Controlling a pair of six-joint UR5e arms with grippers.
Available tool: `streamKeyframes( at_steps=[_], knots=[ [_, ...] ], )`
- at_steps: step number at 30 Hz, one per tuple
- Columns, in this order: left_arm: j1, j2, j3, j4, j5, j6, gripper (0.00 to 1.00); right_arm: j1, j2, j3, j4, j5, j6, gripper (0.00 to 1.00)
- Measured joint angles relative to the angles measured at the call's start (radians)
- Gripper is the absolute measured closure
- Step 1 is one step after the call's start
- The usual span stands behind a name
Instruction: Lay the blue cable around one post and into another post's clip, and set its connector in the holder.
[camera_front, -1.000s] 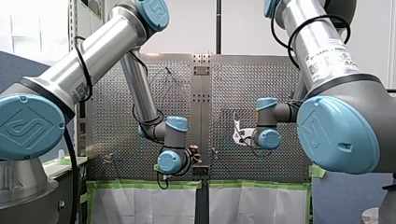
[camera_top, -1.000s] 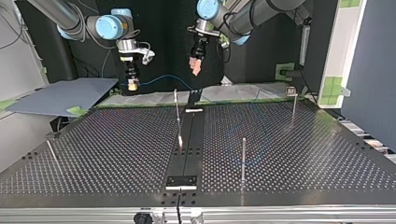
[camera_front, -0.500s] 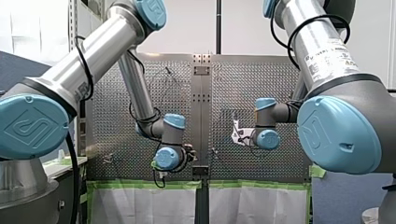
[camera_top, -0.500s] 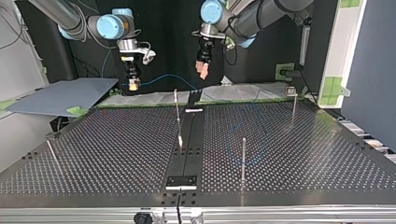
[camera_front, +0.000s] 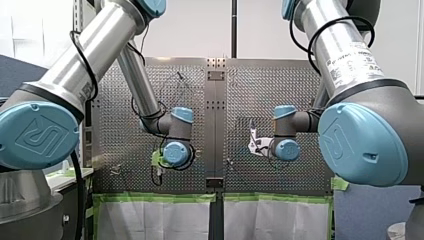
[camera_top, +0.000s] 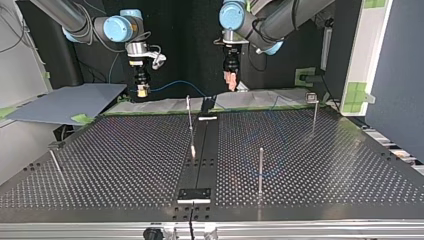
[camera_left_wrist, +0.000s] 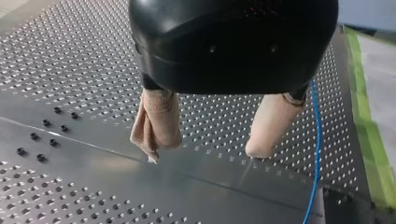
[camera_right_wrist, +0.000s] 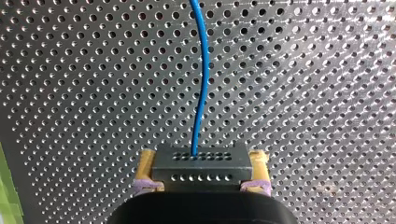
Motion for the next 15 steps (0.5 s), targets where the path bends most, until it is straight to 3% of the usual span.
streamKeyframes(
  at_steps=[15],
  knots=[
    [0.002, 0.136, 0.117, -0.136, -0.128, 0.136, 0.0, -0.008, 0.005, 0.0, -0.011, -0.002, 0.002, 1.0]
  ],
)
